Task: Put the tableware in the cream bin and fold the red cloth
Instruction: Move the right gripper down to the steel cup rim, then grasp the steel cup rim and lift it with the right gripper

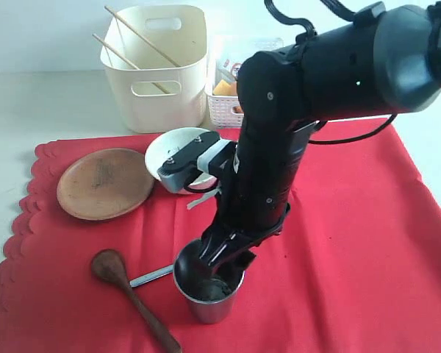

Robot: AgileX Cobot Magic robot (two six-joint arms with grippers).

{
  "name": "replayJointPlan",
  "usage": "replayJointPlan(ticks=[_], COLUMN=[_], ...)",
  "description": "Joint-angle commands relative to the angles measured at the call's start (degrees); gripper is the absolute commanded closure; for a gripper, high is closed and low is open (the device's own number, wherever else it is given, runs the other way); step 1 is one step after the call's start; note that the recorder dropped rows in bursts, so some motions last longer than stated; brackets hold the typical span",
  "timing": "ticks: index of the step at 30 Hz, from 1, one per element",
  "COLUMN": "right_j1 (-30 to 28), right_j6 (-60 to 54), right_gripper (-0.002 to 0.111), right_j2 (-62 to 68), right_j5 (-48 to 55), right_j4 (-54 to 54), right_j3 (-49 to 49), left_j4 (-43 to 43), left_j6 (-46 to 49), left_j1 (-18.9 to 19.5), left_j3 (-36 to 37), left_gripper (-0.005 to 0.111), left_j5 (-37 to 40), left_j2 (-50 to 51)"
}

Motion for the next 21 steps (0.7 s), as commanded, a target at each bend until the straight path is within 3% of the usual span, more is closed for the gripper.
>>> replayJointPlan(ticks=[1, 5, 9, 21], right_j1=[0.2, 0.2, 0.2, 0.2], right_j6=[0.33, 0.33, 0.33, 0.33], right_gripper=[0.066, 0.091, 0.108, 0.108], right_j2=[0.52, 0.52, 0.41, 0.32], right_j5=[-1.63, -1.63, -0.87, 6.09], right_j4=[-0.26, -0.26, -0.26, -0.29], right_j3=[0.05, 0.05, -0.48, -9.38], left_j4=[0.26, 0.26, 0.26, 0.26], left_j6=[-0.21, -0.21, -0.21, -0.21], left_j1=[0.18, 0.18, 0.18, 0.18], left_j3=[0.16, 0.16, 0.16, 0.16], left_gripper=[0.107, 0.107, 0.107, 0.107], left_j5=[-0.56, -0.56, -0.56, -0.56], left_j2=[-0.24, -0.24, -0.24, -0.24])
